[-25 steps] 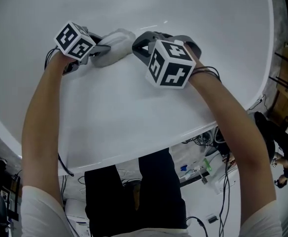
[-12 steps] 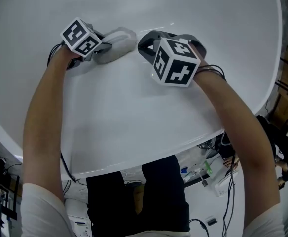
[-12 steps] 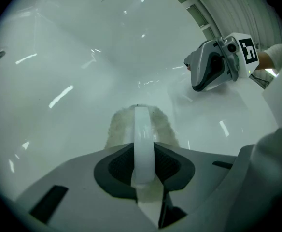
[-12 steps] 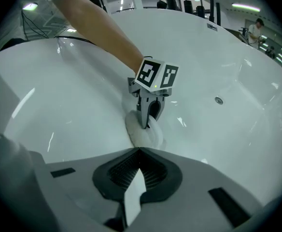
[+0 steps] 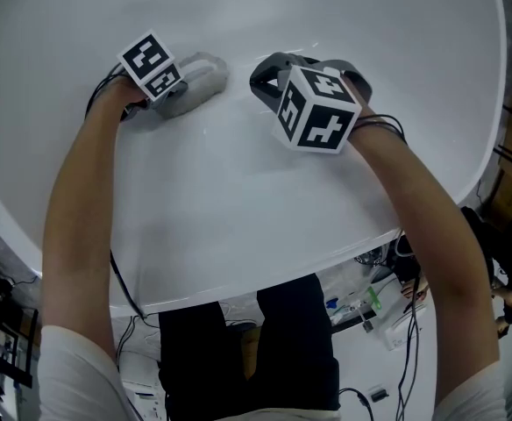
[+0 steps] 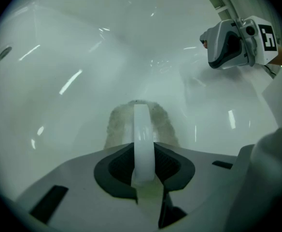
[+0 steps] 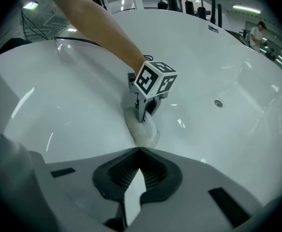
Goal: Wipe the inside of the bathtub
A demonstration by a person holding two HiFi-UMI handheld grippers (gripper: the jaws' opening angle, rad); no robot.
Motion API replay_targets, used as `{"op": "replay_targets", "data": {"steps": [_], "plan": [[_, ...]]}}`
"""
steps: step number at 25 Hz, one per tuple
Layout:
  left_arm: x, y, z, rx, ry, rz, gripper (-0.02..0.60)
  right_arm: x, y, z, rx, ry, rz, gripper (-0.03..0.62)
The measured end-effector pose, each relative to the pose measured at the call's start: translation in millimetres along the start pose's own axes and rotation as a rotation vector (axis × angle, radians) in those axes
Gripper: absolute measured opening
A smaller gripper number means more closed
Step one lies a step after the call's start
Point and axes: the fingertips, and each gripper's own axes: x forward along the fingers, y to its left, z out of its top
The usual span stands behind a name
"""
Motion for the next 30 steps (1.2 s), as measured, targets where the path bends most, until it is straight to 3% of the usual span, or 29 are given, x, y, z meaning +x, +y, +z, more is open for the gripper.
{"op": "replay_targets", "data": {"steps": [13,23,30], "plan": [[-23.7,-8.1,-43.6,-0.092,0.177,0.063,0.095,-7.1,16.4,36.1,-0.029,-0.008,0.016,0.018],[-44.0,-35.4,-43.0,-0.009,0.191,0.084,0.097,-13.9,24.2,50.1,-0.035,-0.031,0.039,0.018],[-61.5,-61.6,-42.7,0.034,0.153,0.109,0.097,-23.1,32.6,61.8,-0.047,-0.029,0.048,0.018]]}}
